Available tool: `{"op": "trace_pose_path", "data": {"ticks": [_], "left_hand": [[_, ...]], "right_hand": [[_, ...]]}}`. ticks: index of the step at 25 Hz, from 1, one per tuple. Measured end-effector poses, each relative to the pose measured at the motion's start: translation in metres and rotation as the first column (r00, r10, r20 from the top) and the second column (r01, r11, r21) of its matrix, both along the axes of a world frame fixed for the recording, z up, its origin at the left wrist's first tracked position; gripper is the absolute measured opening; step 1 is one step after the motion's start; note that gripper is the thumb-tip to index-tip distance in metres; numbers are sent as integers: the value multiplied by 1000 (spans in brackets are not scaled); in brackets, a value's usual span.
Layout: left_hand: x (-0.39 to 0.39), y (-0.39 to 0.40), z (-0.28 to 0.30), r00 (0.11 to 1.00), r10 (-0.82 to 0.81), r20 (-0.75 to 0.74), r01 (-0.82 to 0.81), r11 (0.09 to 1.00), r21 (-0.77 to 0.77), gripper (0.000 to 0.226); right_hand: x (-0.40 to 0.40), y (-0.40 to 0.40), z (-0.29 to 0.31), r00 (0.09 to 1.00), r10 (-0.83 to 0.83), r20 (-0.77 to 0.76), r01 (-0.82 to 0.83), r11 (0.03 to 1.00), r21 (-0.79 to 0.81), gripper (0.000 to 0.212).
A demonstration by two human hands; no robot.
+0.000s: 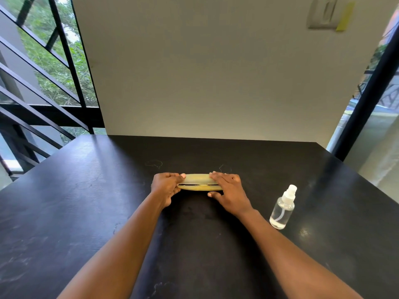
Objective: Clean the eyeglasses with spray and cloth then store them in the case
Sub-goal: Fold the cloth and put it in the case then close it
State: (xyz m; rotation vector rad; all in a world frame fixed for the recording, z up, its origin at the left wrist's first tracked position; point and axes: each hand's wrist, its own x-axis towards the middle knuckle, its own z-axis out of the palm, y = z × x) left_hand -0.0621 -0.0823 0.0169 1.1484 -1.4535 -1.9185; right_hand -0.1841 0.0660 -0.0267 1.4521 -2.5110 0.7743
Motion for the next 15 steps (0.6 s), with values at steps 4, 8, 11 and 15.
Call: {"op": "trace_pose_path", "data": {"ticks": [4, 8, 11, 15], "left_hand": [[-2, 1, -7, 997, -14, 79, 33, 968, -247, 21], [2, 0, -17, 958, -116, 263, 270, 677, -684, 31], [11, -7, -27, 905, -243, 350, 422, 405, -811, 50], [13, -7, -31, 912, -252, 323, 386, 261, -885, 49]], "right_hand": [[3, -3, 6, 997, 1, -78, 4, 998, 65, 56], [3, -5, 14, 993, 26, -118, -9, 991, 137, 53], [2, -8, 15, 993, 46, -111, -26, 984, 174, 53], [1, -8, 10, 994, 36, -100, -15, 980, 198, 53]]}}
